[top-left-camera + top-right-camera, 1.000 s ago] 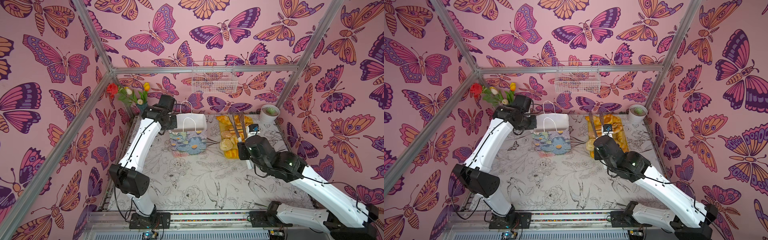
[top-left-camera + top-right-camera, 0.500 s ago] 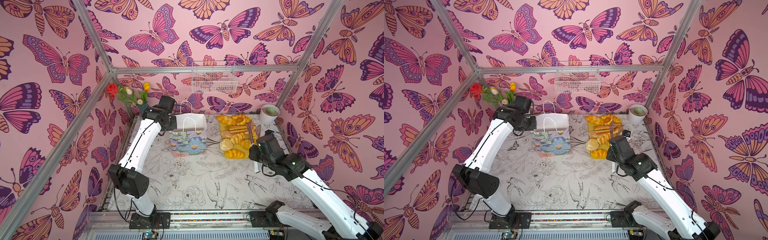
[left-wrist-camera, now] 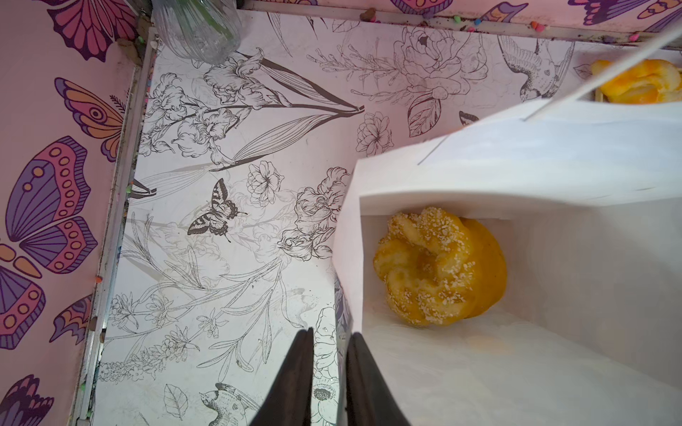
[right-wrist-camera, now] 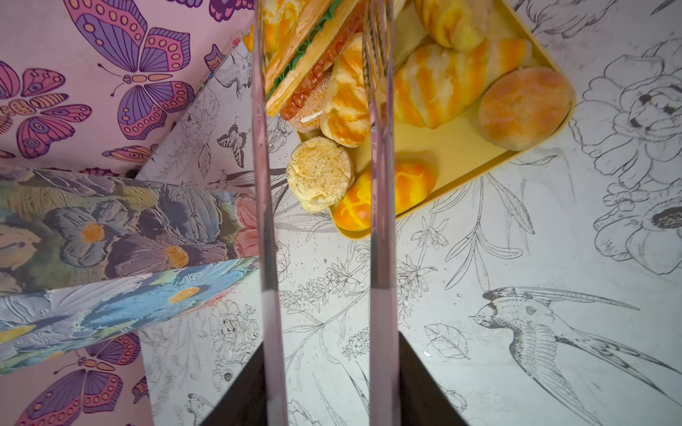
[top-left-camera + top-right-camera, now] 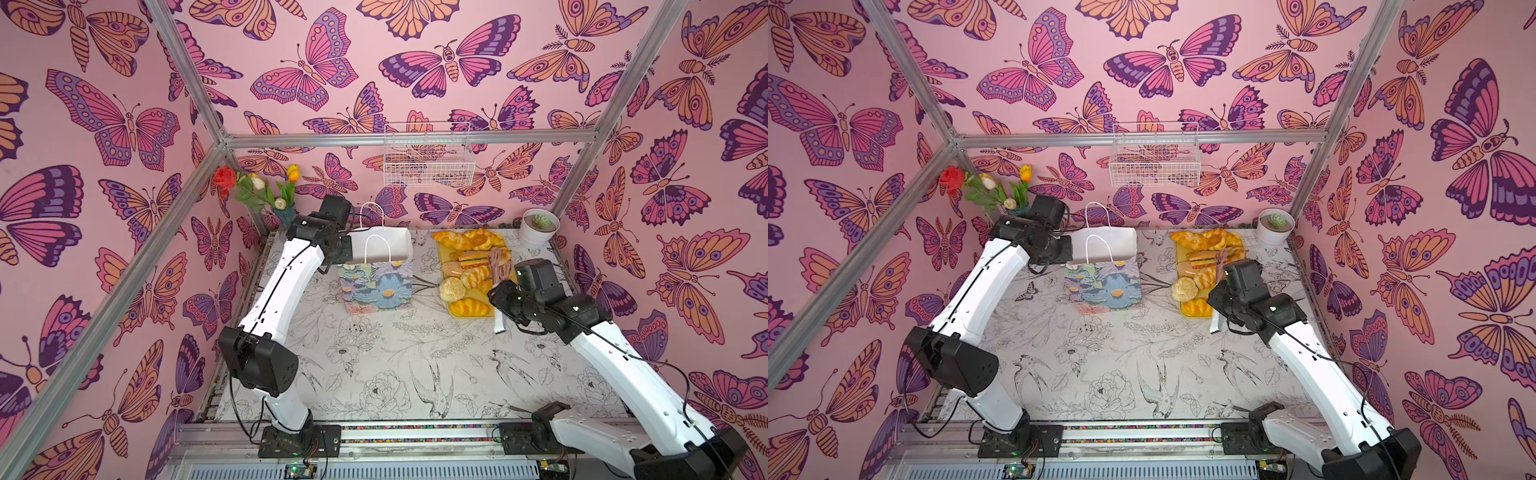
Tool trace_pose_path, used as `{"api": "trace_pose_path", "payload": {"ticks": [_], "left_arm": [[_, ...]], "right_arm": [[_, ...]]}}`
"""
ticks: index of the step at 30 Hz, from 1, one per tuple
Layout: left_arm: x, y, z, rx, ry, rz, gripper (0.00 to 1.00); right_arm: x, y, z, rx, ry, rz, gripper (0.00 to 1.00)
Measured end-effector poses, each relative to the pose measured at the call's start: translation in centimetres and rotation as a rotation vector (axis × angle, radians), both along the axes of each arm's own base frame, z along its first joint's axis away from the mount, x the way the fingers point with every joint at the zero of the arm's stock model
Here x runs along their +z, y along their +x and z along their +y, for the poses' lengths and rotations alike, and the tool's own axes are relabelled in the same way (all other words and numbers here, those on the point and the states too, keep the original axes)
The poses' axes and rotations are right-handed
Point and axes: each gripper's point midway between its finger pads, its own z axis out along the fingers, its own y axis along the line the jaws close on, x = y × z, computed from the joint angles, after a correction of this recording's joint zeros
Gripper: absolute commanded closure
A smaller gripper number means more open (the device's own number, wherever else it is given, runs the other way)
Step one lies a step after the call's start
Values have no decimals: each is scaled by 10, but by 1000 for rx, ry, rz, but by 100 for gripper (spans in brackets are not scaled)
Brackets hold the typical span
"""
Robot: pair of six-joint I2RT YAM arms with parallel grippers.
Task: Pack bread into a paper bag
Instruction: Pick up the fake bread from the plate.
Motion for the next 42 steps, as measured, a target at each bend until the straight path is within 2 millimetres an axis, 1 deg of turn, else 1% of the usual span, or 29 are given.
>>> {"api": "trace_pose_path", "payload": {"ticks": [10,21,28,30,36,42], "left_arm": [[-2,0,4,10,19,1,78],[-2,-1,5,13,19,-11,78],[-6,-1,9,21,21,-3,78],[-6,-2,11,26,21,-4,78],[-5,-2,15,35,20,-6,78],[-5,-1,17,40,20,-7,78]], "right_arm": [[3,10,10,-44,137,31,53],[9,29,12,-93,269,34,53],[12,37,23,-89,336,39,53],[11,39,26,-90,357,42,52],[0,42,32,-100,397,78,53],[-2,44,38,-103,443,92,53]]}}
